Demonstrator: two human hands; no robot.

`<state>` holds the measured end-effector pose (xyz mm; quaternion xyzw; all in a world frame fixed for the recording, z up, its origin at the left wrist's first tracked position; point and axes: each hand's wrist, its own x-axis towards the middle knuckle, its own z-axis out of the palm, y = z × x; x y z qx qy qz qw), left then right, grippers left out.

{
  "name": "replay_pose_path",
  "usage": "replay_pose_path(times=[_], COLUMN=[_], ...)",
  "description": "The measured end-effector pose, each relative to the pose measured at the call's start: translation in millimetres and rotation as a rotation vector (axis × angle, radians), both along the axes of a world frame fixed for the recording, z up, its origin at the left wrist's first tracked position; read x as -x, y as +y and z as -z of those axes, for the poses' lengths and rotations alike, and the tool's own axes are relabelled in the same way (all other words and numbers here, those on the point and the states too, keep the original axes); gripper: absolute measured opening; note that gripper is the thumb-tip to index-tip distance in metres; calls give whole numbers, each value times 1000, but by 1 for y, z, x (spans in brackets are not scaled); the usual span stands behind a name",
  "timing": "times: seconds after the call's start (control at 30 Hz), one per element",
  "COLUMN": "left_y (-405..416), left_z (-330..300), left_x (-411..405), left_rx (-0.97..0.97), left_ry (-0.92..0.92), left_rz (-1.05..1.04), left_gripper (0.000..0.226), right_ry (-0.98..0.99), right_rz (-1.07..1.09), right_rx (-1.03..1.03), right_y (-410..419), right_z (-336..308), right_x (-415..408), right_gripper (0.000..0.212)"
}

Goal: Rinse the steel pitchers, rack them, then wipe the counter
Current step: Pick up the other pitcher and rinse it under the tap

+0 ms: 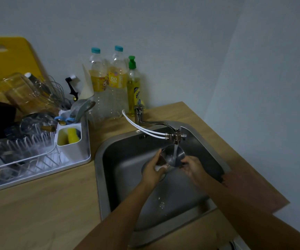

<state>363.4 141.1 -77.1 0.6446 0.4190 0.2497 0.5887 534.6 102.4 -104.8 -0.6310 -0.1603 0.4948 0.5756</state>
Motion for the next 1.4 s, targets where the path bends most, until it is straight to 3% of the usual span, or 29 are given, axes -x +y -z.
replay_pose_path(times=[0.17,0.33,0.8,0.9,1.07,1.1,1.2,1.4], left_y=[-5,-6,-23,-28,-34,-35,-33,-23], left_z=[0,1,8,11,25,26,31,33], left_x=[-10,-23,-38,-35,-30,-28,-21,-2], left_rx=[102,194,440,421,314,294,175,-32], left_ry=[-44,-110,-141,-132,-178,-177,-102,-2], left_rz=[12,41,25,37,-55,-89,-203,-270], left_gripper=[78,84,54,38,36,36,43,41], right_ry=[-299,-465,-813,-779,-891,-879,-582,-225], right_rz=[-39,-84,-302,-327,-330,-332,-336,-257], right_rx=[1,-82,-57,1,120,148,207,272], right_y=[1,-16,-23,-21,-18,-17,-18,-11], right_z=[0,-27,-63,-61,-56,-49,-26,10], right_x=[-17,-19,-38,-43,-35,-35,-33,-12], right_gripper=[35,22,24,31,21,26,45,51])
